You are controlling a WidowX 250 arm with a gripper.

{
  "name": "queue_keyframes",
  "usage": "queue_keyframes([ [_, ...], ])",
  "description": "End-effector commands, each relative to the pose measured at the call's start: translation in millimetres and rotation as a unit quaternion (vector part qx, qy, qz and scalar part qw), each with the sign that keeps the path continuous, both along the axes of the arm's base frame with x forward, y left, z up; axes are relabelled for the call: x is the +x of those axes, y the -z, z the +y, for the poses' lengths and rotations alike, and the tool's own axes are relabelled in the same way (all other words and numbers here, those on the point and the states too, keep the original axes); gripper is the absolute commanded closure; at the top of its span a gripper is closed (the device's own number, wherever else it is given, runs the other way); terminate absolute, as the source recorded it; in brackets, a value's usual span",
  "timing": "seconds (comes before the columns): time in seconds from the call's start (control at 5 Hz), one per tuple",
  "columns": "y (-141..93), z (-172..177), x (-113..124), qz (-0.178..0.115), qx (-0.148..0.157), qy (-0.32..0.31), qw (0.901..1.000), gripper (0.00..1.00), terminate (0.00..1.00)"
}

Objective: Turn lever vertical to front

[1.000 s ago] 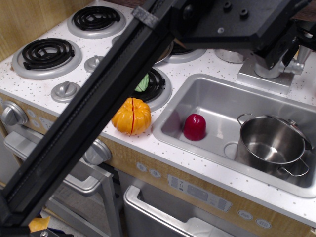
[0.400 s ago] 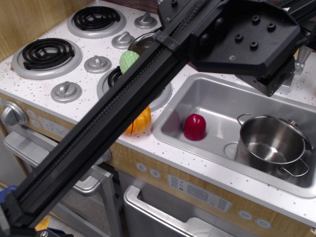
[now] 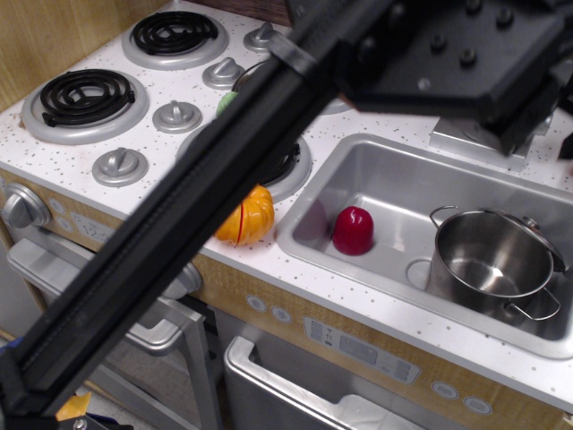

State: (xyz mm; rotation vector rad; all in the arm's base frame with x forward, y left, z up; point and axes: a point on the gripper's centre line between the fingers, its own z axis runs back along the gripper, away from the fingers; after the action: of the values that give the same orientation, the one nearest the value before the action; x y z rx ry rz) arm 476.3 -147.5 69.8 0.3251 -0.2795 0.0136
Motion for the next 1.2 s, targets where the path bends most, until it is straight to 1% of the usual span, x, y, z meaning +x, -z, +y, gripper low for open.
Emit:
queue_keyframes([
  [0.0,-60,8,11,-0.067,-0.016,-0.002,0.9976,0.0,0.0],
  [0.4,-69,14,22,-0.085,-0.012,0.005,0.9963,0.0,0.0],
  [0.6,-72,13,26,-0.092,-0.018,0.002,0.9956,0.0,0.0],
  [1.0,-69,17,40,-0.1,-0.027,0.011,0.9945,0.0,0.0],
])
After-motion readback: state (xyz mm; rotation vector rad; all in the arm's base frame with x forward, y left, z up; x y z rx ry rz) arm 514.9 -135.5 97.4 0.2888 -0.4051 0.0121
